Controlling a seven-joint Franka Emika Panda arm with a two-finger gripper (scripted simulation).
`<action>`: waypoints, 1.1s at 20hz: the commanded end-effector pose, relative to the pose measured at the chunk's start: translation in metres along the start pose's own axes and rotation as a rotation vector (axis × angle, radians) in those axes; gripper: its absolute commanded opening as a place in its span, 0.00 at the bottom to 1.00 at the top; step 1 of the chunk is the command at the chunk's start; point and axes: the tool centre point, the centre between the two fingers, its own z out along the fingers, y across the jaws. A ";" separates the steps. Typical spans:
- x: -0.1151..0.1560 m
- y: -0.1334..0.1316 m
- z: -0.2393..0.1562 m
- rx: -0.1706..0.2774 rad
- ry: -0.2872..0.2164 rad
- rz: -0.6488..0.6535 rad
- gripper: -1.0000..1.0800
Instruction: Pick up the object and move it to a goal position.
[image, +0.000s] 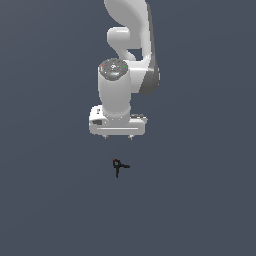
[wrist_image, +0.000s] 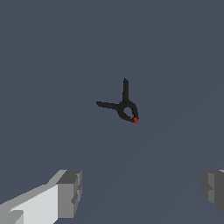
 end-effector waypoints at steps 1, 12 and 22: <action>0.003 0.000 0.004 -0.001 -0.001 -0.030 0.96; 0.025 0.002 0.039 -0.004 -0.001 -0.270 0.96; 0.046 0.003 0.081 0.005 0.004 -0.533 0.96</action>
